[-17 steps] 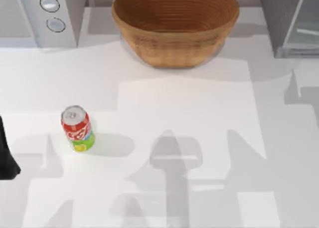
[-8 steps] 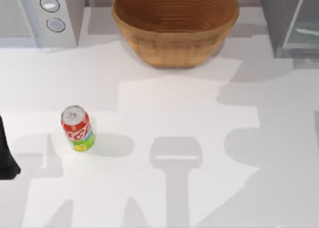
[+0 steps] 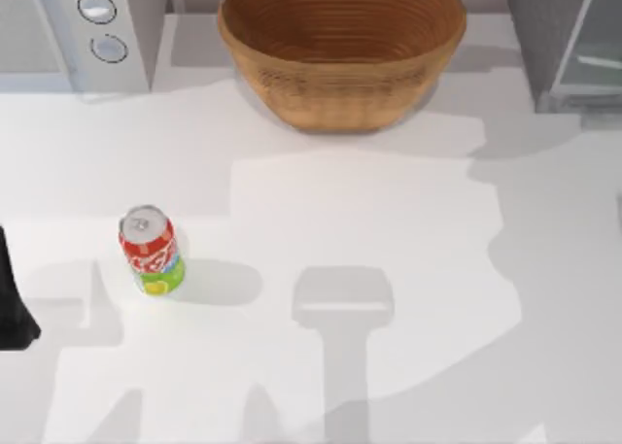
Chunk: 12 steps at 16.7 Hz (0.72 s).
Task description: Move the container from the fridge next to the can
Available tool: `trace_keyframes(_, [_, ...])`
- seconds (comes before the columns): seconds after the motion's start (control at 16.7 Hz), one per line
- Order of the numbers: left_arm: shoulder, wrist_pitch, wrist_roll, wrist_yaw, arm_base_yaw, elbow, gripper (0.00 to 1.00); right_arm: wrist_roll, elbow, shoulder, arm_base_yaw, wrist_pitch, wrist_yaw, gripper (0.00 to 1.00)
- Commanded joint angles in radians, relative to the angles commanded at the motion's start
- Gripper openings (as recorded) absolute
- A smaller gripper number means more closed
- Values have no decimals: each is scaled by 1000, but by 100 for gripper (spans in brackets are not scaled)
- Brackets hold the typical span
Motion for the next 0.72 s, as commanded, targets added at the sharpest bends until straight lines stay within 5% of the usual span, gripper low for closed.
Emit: trace_keyframes(0.72, [0,0,0,0,0,0,100,-1,270,137,22,-132,24,100])
